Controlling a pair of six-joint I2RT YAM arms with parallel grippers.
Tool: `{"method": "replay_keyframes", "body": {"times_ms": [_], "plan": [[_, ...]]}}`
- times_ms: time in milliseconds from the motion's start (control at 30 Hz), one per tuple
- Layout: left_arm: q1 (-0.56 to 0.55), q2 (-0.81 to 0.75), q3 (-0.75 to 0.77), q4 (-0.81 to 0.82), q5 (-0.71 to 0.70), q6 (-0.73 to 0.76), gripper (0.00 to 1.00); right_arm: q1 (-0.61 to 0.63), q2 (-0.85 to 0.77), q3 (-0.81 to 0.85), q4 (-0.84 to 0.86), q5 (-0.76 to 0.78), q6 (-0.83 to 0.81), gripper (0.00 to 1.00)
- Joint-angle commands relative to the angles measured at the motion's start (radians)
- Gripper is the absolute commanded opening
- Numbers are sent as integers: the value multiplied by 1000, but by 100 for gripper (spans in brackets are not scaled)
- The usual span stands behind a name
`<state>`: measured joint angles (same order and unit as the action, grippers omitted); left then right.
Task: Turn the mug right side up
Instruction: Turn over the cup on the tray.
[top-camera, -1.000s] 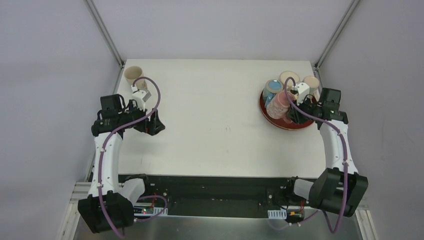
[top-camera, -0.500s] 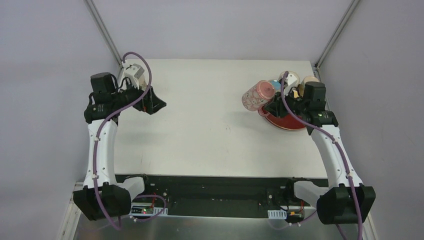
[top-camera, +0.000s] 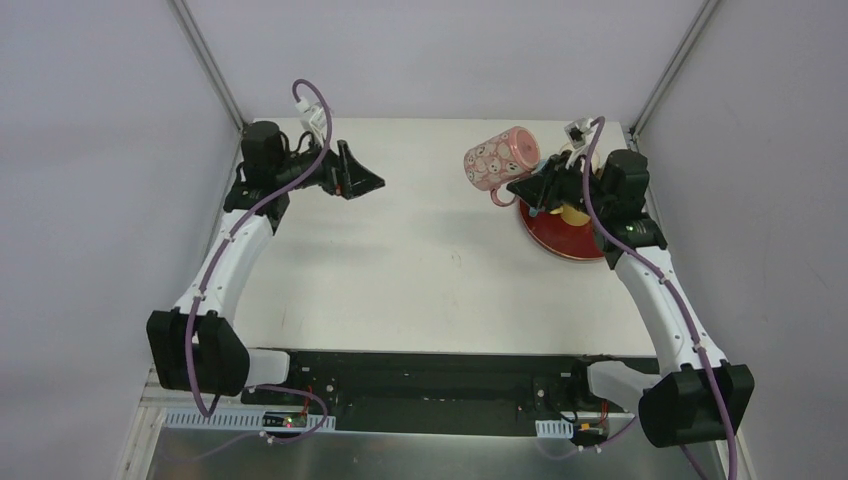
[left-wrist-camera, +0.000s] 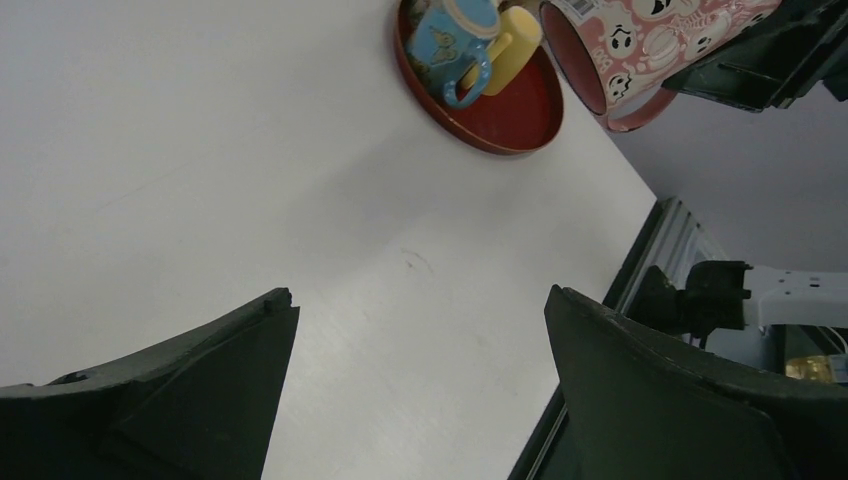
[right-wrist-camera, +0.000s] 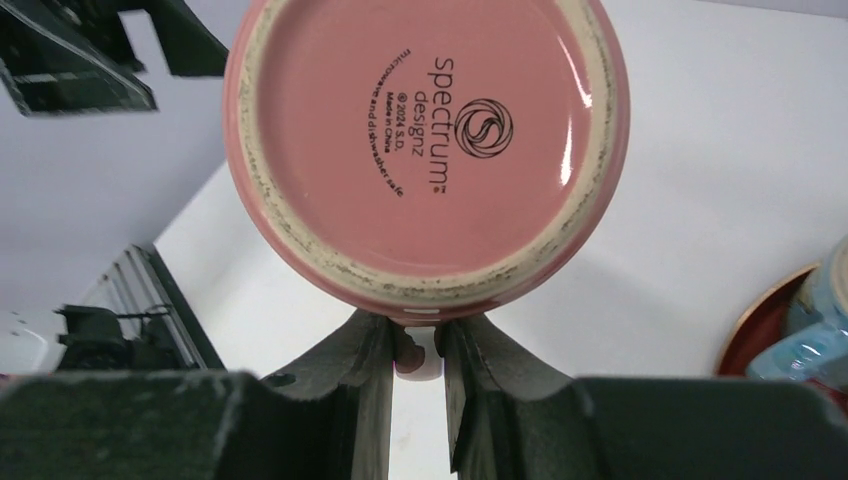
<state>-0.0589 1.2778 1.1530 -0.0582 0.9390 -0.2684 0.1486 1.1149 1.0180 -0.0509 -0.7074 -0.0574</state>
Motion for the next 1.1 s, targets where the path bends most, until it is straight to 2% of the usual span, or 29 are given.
{"method": "replay_keyframes", "body": {"times_ms": [0, 167, 333, 433, 633, 900, 1067], "plan": [[-59, 60, -10, 292, 65, -240, 100, 6, 3, 79, 314, -72, 241, 0], [-97, 137, -27, 443, 92, -381, 100, 6, 15, 63, 401, -76, 342, 0], [-123, 223, -49, 729, 152, -592, 100, 5, 28, 35, 528, -84, 490, 0], [-142, 282, -16, 832, 178, -669, 100, 5, 37, 25, 591, -76, 566, 0], [-202, 369, 1, 1135, 135, -900, 100, 0, 50, 7, 703, -56, 700, 0], [-304, 323, -85, 1264, 29, -950, 100, -2, 71, -68, 922, -13, 895, 0], [-346, 315, -103, 1298, 11, -953, 100, -1, 92, -104, 1038, 16, 987, 0]]}}
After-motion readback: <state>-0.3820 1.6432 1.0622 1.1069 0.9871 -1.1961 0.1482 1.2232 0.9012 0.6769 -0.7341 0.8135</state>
